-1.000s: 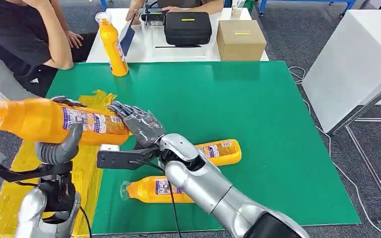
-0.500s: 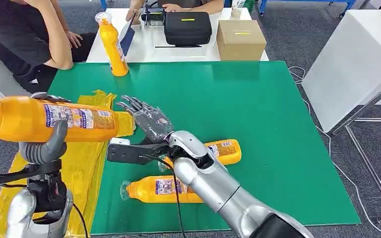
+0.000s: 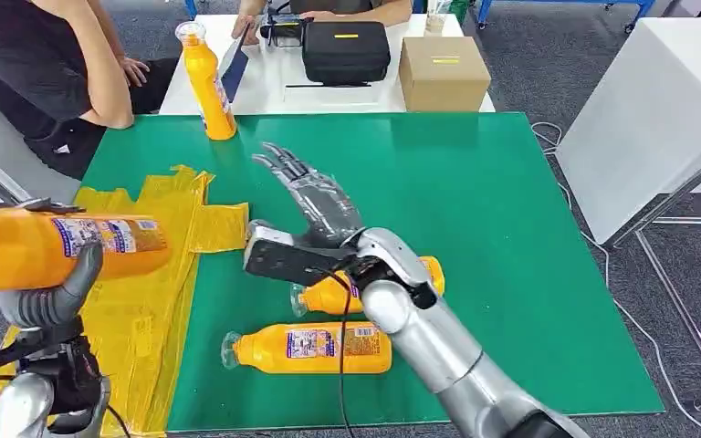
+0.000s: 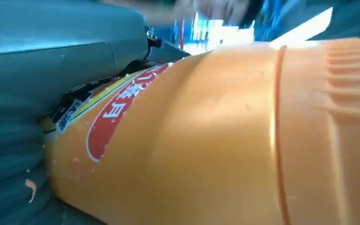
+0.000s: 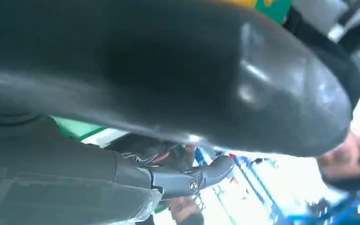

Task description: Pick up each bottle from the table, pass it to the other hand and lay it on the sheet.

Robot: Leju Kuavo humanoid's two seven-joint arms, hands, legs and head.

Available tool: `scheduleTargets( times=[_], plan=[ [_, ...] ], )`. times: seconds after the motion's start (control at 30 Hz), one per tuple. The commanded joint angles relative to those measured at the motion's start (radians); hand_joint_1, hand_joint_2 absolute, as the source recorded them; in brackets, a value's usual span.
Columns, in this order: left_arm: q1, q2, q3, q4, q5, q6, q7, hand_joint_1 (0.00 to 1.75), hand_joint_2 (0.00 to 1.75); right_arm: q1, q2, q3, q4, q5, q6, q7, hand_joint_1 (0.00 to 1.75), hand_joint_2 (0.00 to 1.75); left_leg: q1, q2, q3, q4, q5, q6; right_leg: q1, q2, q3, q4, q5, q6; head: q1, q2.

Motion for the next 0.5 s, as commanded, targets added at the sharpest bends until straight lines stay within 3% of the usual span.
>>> scheduleTargets(
  times=[0.03,0.13,0.23,0.5],
  plan=[
    [-0.059,0.075,0.036,0.288,-0.336,0.240,-0.084,1.75,1.75,0.100,-0.191,-0.141,-0.255,-0.125,0.059,-0.005,0.00,0.00,0.000,-0.005,0.003,-0.001,0.000,-0.003,0.000,-0.006,0.005,-0.001,-0.002,-0.001,0.000,0.000],
    [-0.170,0.090,-0.058,0.489,-0.641,0.336,-0.041,1.75,1.75,0.113,-0.214,-0.130,-0.295,-0.137,0.064,-0.002,0.00,0.00,0.000,-0.008,0.004,0.000,0.000,-0.004,0.000,-0.008,0.006,-0.001,-0.002,-0.002,0.000,0.000],
    [-0.269,0.063,-0.109,0.674,-0.739,0.361,-0.025,1.75,1.75,0.089,-0.222,-0.115,-0.287,-0.179,0.084,0.014,0.00,0.00,0.000,-0.009,0.002,0.000,0.001,-0.004,-0.001,-0.009,0.004,-0.001,-0.001,-0.001,-0.001,0.000],
    [-0.312,0.028,-0.180,0.853,-0.806,0.368,0.012,1.75,1.75,0.007,-0.238,-0.085,-0.215,-0.255,0.099,-0.003,0.00,0.00,0.000,-0.001,0.004,0.001,0.000,-0.002,0.000,-0.002,0.004,0.001,0.000,0.000,-0.001,0.000]
  ],
)
